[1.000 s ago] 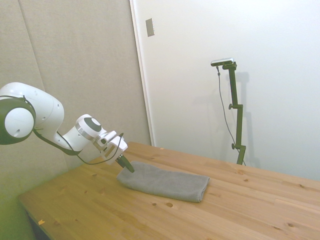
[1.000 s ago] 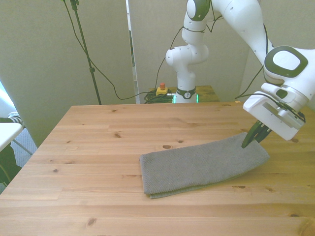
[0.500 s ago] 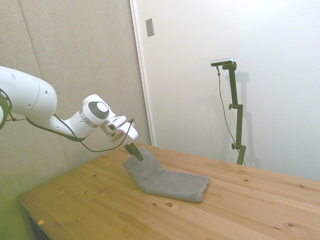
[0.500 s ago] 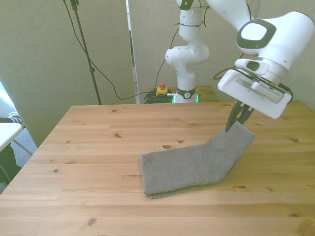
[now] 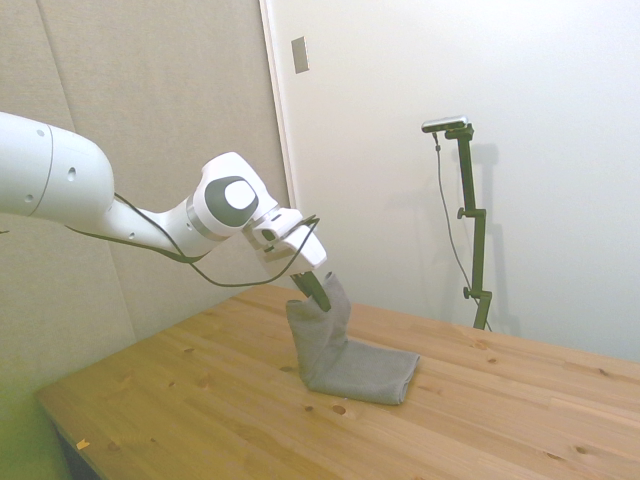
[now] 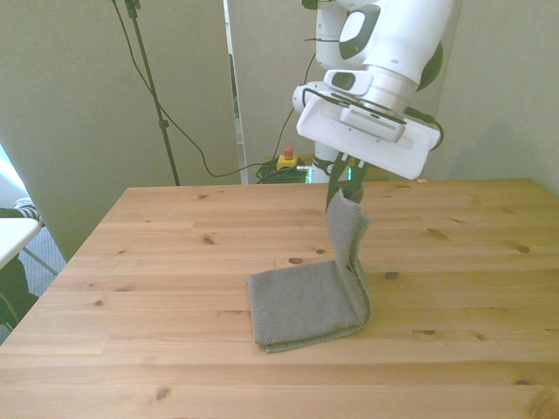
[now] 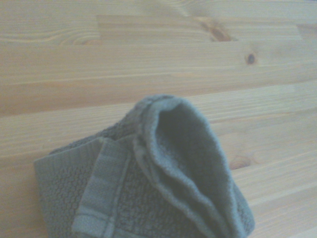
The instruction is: Fold the towel
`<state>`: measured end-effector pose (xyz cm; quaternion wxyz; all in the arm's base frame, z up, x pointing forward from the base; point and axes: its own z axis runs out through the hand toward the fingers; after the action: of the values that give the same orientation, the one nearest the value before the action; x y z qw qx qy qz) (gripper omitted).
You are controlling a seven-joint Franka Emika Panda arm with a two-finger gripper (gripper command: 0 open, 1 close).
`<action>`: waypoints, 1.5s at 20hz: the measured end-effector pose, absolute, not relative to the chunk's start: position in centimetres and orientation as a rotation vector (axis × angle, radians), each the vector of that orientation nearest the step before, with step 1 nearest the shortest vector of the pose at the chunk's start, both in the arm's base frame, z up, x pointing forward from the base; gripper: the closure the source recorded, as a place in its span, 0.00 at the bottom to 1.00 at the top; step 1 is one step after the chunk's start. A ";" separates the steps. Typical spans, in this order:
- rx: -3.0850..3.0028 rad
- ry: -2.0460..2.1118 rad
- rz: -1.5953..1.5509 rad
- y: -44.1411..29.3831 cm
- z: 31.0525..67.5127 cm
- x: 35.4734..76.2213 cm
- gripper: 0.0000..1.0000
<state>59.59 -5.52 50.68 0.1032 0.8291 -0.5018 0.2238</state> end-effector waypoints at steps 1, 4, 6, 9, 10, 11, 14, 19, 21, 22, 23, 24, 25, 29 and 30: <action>2.446 -1.497 0.657 -6.7 50.9 59.7 1.00; 2.454 -1.554 0.647 -10.2 50.4 60.2 1.00; 2.475 -1.585 0.632 -12.2 49.4 60.9 1.00; 2.503 -1.617 0.610 -14.5 47.7 61.8 1.00; 2.517 -1.627 0.600 -15.1 47.2 62.1 1.00; 2.540 -1.637 0.585 -15.7 46.6 62.5 1.00; 2.563 -1.665 0.552 -17.8 45.5 63.4 0.00; 2.499 -1.697 0.565 -21.0 44.0 64.9 0.00; 2.498 -1.692 0.565 -21.0 43.5 65.5 0.00; 2.498 -1.690 0.566 -21.0 43.4 65.7 0.00; 2.500 -1.687 0.569 -20.9 43.4 65.9 0.00; 2.500 -1.686 0.571 -20.9 43.5 65.9 0.00; 2.500 -1.686 0.572 -20.9 43.5 66.0 0.00; 2.499 -1.687 0.576 -20.9 43.7 66.0 0.00; 2.499 -1.687 0.577 -20.9 43.7 66.0 0.00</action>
<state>65.99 -20.93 43.67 0.0358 0.8135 -0.5492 0.1879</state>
